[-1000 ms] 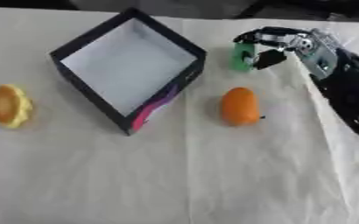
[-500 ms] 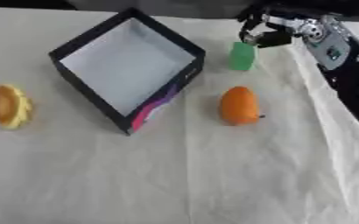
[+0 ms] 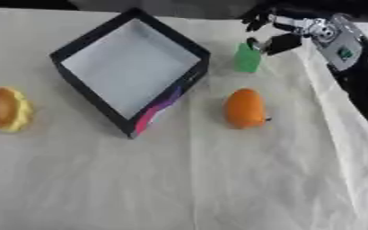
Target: Pick up objects on the table and place them in the box.
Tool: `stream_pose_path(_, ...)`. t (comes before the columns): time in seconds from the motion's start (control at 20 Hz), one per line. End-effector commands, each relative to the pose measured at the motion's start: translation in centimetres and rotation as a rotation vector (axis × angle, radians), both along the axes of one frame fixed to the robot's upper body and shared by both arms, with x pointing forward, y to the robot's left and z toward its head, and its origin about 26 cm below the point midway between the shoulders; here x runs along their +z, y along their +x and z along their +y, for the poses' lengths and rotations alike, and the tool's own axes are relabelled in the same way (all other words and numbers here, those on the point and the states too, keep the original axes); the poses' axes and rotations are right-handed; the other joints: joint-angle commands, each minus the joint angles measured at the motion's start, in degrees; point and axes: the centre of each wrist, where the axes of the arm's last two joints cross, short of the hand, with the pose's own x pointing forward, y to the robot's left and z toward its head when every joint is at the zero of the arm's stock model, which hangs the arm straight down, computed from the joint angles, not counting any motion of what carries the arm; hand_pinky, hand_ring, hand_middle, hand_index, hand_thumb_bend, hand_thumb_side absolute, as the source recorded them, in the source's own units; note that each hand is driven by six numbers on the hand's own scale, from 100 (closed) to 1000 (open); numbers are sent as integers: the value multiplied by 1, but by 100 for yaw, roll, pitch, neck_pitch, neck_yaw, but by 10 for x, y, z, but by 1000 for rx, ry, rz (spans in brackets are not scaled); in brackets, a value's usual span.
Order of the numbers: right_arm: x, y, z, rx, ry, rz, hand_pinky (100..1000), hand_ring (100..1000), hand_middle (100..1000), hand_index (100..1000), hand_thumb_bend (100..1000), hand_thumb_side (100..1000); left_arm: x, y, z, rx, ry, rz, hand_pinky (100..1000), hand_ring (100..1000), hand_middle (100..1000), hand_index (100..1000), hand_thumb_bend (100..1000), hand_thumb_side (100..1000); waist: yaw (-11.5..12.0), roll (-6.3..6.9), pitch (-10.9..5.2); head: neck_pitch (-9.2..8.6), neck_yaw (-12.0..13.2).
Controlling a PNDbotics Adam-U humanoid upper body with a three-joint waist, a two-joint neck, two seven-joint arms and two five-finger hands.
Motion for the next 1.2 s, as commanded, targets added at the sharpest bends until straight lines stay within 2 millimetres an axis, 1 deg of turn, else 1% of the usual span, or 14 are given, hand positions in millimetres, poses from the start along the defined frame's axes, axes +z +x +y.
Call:
stream_pose_path(0.05, 10, -1, -10, -20, -28, -5, 1000, 892, 817, 941, 272, 154, 7, 0, 2, -6, 16, -20, 823, 761, 767, 859, 100, 763, 11, -36, -28, -8, -10)
stream_pose_path(0.4, 7, 2, -7, -15, -21, 16, 1000, 896, 821, 942, 290, 181, 7, 0, 2, -9, 15, -20, 822, 762, 765, 859, 100, 761, 18, -35, -23, -8, -20)
stream_pose_path(0.8, 4, 3, -7, -22, -23, 17, 1000, 898, 822, 946, 255, 143, 7, 1, 1, -10, 13, -20, 821, 762, 762, 858, 100, 764, 33, -35, 6, -8, -21)
stream_pose_path(1.05, 3, 4, -6, -21, -30, 13, 1000, 900, 823, 947, 252, 140, 7, 1, 1, -13, 13, -21, 821, 762, 760, 858, 100, 765, 54, -37, 43, -8, -27)
stream_pose_path(1.2, 2, 4, -6, -28, -31, 11, 1000, 898, 821, 946, 233, 131, 8, 1, 0, -14, 12, -23, 821, 763, 759, 857, 100, 766, 66, -38, 67, -8, -26)
